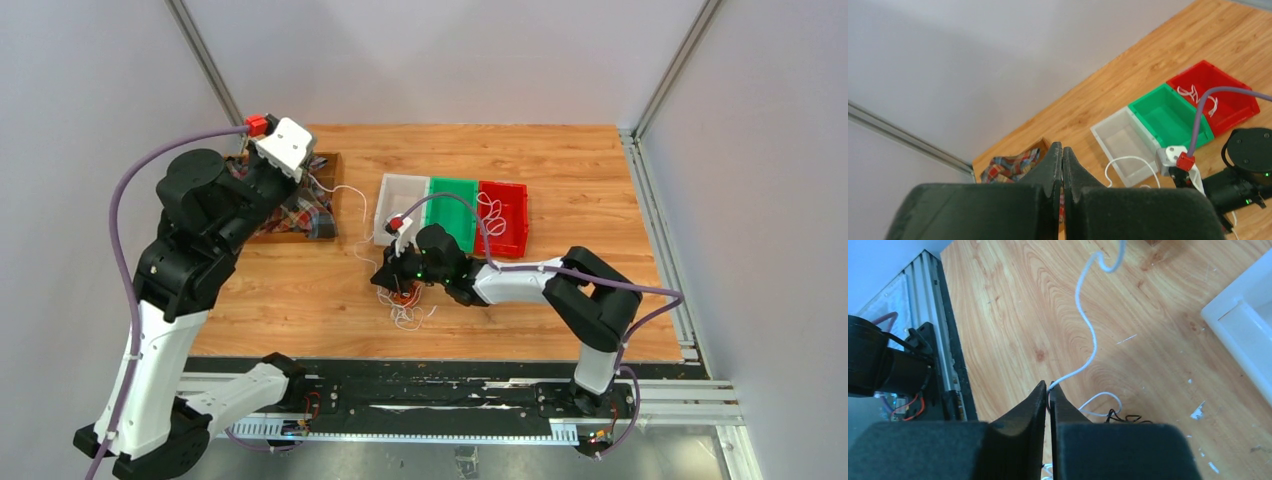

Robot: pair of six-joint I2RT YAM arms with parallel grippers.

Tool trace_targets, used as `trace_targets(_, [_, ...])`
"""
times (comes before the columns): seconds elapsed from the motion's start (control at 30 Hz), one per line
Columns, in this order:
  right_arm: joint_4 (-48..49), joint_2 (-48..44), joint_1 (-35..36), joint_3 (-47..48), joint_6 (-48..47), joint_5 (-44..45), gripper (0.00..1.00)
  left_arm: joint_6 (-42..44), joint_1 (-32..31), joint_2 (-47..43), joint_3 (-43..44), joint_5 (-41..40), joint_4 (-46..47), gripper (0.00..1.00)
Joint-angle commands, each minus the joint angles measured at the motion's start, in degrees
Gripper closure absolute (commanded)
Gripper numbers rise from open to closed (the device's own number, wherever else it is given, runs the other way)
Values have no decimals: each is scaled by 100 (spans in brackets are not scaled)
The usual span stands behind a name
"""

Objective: Untangle the cables

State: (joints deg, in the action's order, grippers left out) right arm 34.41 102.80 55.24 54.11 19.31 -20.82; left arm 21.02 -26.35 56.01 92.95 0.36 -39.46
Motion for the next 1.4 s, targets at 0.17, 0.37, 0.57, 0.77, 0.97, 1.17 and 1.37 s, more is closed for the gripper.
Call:
trace_targets(0.17, [-176, -198, -41, 248, 172, -73, 99, 104, -4, -394, -1442, -279, -399, 100])
trace_targets(0.37, [16, -803, -315, 76, 511, -501, 100, 15, 115, -617, -2561, 379, -671, 73])
trace_targets(0.57, [444, -1130, -422, -89, 892, -868, 99, -161, 118, -604, -3117, 1832, -816, 50])
trace_targets(0.77, [723, -1363, -440, -52, 1266, -1041, 99, 4, 119, -601, -3395, 2829, -828, 18])
trace_targets(0.97, [1019, -1592, -467, 3, 1732, -1049, 99, -133, 121, -700, -3612, 3055, -481, 11])
trace_targets(1.17, [1547, -1640, -483, -70, 2408, -1131, 99, -409, 120, -986, -4002, 2668, 272, 19])
trace_targets(1.37, [2002, -1736, -479, -306, 2672, -1125, 99, -920, 121, -812, -3899, 3013, 574, 36])
